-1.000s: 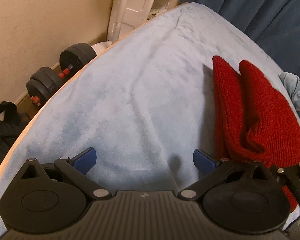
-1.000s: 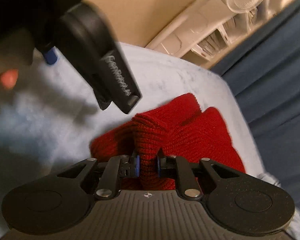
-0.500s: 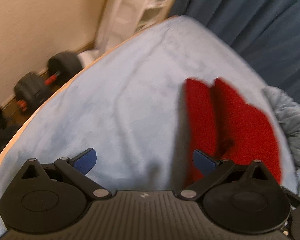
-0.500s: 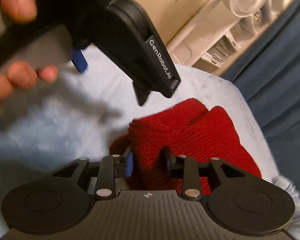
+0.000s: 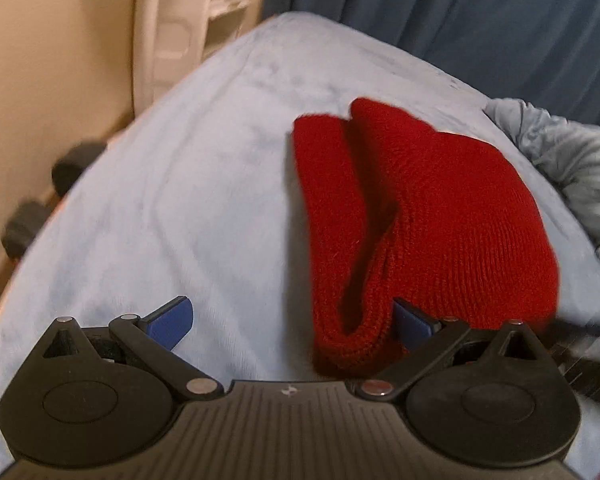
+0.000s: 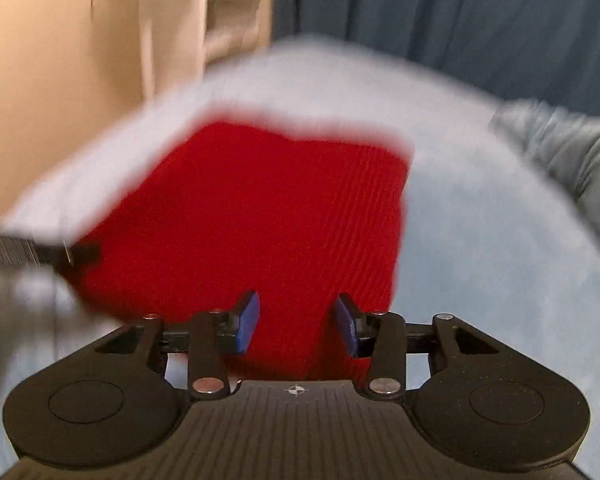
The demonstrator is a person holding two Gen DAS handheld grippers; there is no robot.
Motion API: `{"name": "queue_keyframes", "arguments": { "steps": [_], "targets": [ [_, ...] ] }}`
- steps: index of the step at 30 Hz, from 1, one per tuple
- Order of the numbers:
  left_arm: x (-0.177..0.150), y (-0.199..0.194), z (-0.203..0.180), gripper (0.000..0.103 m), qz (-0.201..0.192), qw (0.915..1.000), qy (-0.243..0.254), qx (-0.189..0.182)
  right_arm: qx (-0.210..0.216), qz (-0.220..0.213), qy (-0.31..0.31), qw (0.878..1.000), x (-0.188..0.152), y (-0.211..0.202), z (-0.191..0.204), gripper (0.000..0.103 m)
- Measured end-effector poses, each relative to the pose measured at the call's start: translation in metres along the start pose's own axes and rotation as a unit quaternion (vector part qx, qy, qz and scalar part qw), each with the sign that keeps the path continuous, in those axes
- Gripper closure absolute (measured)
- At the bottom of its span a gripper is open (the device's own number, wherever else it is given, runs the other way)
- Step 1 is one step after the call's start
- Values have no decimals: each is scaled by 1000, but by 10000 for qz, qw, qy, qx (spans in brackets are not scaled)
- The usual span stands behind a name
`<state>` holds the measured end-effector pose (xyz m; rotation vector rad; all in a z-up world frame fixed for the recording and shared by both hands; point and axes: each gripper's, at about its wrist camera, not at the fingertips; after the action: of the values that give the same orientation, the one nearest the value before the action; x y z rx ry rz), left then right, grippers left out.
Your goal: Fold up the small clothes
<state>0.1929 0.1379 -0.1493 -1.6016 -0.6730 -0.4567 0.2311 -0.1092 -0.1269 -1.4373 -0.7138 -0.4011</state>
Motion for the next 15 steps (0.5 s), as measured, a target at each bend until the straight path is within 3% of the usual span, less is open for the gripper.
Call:
{"name": "queue_keyframes", "arguments": {
  "steps": [4,8,10,12,15],
  "targets": [
    [-5,-3,10,0,109,9998,-170,-83,-207,-175,-570,9980,-28,2,15,59],
    [-4,-37,14,0,149,9995,-270,59,171,250,-544,9981,-21,-38,13,56],
    [-8,-69,11,0,22,9997,-229,122,218,7,-472,9986,-21,-78,10,47],
    [-17,-106,3,0,-108,9998,-113,85,221,-343,-226,9989,-27,-120,7,26],
    [-37,-158,-14,0,-180,9996,112,160,250,-879,193,9956,-41,-179,2,17]
  ]
}}
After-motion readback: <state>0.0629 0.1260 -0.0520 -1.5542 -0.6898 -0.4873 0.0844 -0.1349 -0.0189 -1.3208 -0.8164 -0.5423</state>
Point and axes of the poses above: each gripper's, at about its wrist camera, not at the fingertips, and y roughly the way its jaws point, z to its left, x to its top, and after that the axes turned 6 degrees about y, right-handed
